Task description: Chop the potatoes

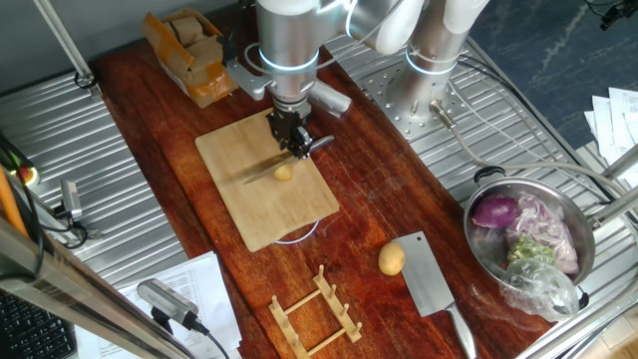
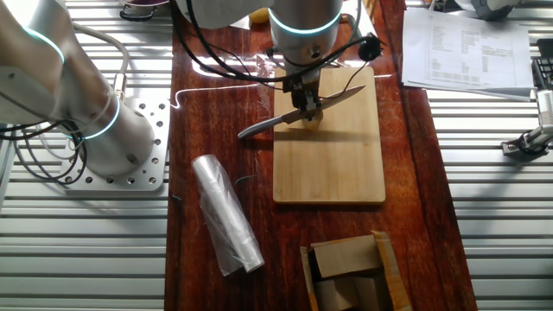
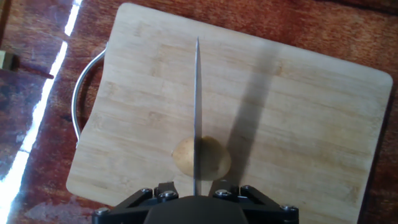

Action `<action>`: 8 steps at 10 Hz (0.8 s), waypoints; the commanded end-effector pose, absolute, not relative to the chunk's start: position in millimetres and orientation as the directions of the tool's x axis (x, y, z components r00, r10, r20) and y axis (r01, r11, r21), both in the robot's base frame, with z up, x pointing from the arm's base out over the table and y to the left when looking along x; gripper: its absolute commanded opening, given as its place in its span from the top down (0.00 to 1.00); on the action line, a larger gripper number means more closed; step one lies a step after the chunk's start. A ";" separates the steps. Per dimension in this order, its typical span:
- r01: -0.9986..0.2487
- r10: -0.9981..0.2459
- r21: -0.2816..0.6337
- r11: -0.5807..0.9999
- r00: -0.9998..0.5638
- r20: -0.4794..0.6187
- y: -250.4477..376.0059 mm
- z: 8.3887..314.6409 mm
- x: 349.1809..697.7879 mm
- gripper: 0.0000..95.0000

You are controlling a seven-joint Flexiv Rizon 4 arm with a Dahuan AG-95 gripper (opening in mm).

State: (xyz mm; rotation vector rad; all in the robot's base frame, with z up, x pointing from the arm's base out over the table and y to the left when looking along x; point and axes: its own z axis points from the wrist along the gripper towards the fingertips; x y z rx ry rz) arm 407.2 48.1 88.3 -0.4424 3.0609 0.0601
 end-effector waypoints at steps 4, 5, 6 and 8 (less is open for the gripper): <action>-0.287 -0.285 0.034 0.957 -0.957 -0.057 47.1 81.1 407.8 0.60; -0.287 -0.285 0.034 0.957 -0.957 -0.059 47.0 79.8 407.8 0.60; -0.288 -0.285 0.034 0.957 -0.956 -0.062 47.0 79.6 407.9 0.60; -0.290 -0.288 0.034 0.956 -0.956 -0.065 47.0 79.6 408.0 0.60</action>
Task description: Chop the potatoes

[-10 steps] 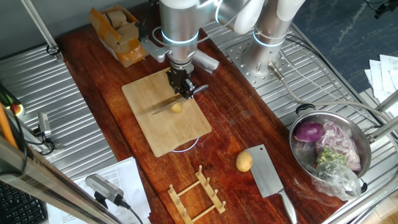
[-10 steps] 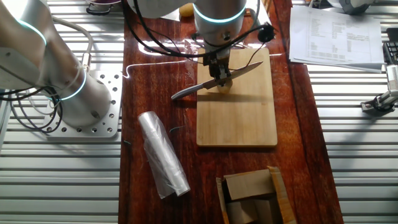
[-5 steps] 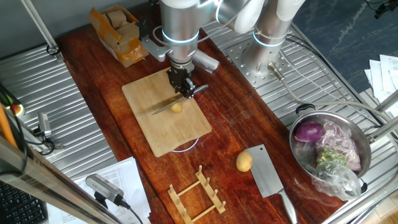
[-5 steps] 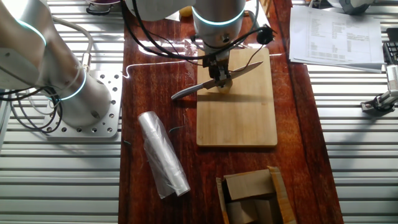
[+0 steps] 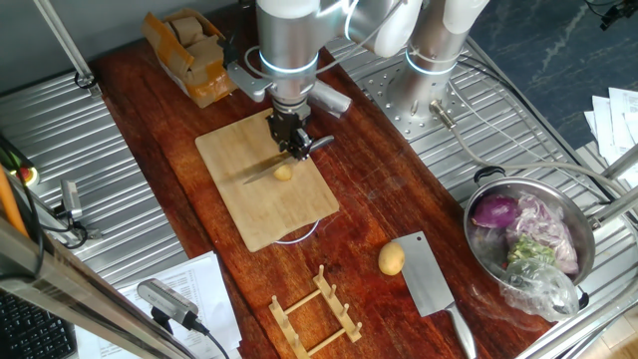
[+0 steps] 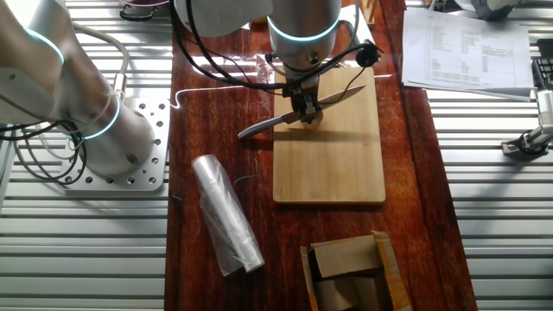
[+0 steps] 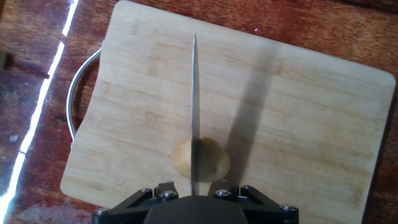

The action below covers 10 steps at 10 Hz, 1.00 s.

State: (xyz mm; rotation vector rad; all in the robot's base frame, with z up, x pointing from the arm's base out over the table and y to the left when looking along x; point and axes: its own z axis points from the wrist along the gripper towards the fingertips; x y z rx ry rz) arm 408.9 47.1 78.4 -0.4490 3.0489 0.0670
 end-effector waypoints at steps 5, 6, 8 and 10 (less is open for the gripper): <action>-0.288 -0.285 0.034 0.957 -0.955 -0.078 47.3 77.1 411.2 0.80; -0.288 -0.285 0.036 0.957 -0.955 -0.081 47.3 76.2 411.4 0.80; -0.288 -0.283 0.040 0.957 -0.955 -0.088 48.2 72.5 414.2 0.80; -0.290 -0.285 0.047 0.956 -0.954 -0.092 48.7 73.1 414.2 0.80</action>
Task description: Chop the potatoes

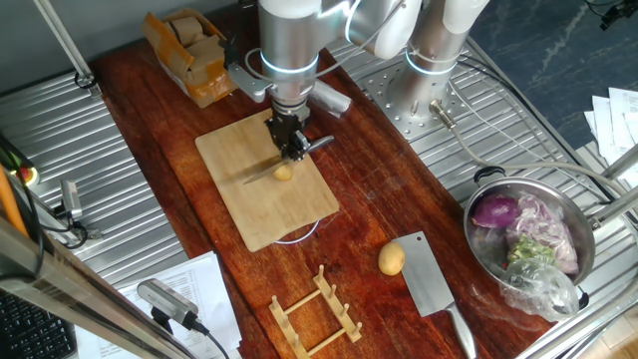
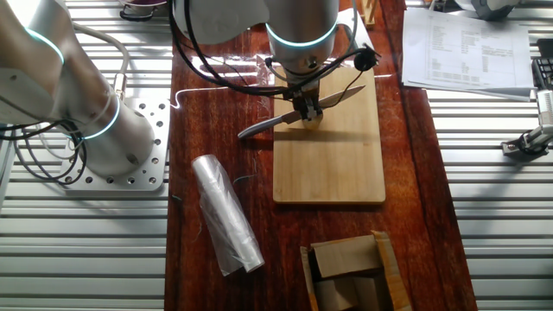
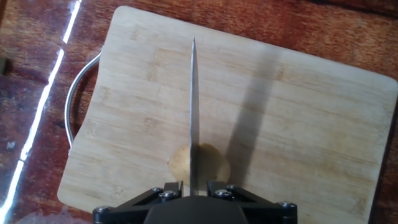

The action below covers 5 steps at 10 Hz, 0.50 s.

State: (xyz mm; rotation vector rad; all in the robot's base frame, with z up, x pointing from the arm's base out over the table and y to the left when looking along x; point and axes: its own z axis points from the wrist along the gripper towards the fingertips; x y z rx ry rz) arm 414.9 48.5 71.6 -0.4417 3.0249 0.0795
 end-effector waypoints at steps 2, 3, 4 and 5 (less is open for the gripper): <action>-0.285 -0.279 0.050 0.957 -0.955 -0.095 52.3 73.9 414.7 0.80; -0.284 -0.278 0.049 0.958 -0.955 -0.098 53.0 73.7 414.8 0.80; -0.285 -0.280 0.048 0.957 -0.955 -0.100 53.5 73.6 415.2 0.80; -0.286 -0.280 0.047 0.957 -0.955 -0.101 53.5 73.8 415.9 0.80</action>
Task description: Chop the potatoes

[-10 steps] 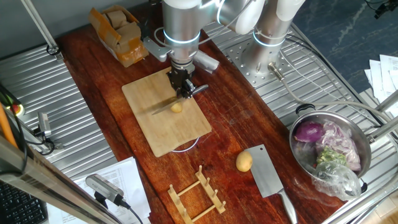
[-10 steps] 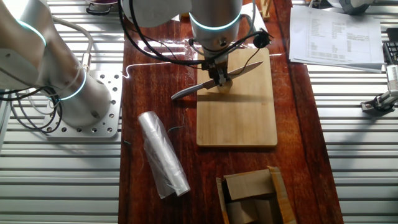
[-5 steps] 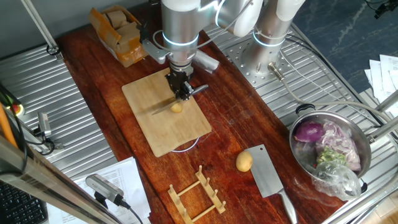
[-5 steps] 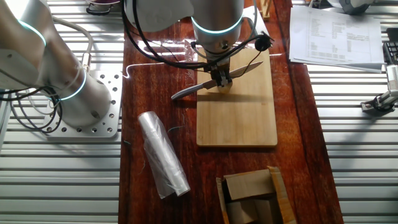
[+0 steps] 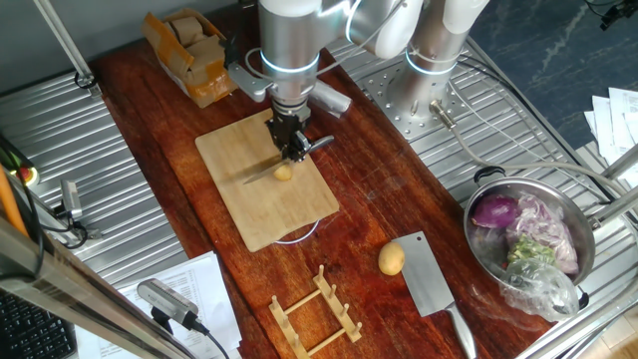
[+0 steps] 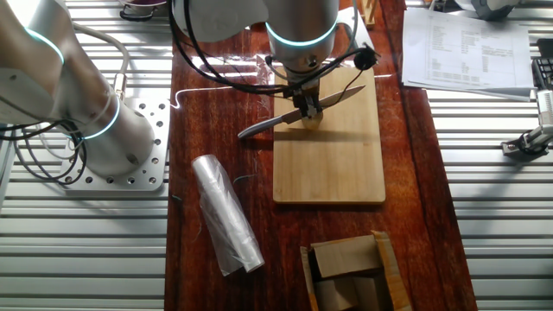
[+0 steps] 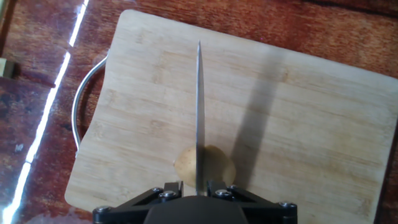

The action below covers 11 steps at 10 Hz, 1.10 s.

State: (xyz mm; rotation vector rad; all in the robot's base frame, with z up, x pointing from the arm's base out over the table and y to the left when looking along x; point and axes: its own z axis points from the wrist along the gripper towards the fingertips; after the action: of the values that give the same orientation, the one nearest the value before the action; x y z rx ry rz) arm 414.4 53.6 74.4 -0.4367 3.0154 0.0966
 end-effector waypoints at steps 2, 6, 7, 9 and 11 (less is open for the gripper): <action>-0.278 -0.272 0.044 0.960 -0.956 -0.110 53.5 74.1 416.9 0.80; -0.269 -0.261 0.037 0.962 -0.955 -0.142 52.6 74.8 416.6 0.80; -0.269 -0.261 0.038 0.962 -0.954 -0.145 51.8 74.9 416.1 0.80; -0.267 -0.259 0.038 0.963 -0.955 -0.145 51.2 74.9 414.0 0.80; -0.266 -0.258 0.037 0.963 -0.955 -0.148 51.1 74.3 410.1 0.80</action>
State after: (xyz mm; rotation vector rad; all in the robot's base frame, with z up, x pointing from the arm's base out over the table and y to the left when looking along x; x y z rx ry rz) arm 408.9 51.5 74.9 -0.3991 2.9716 0.0898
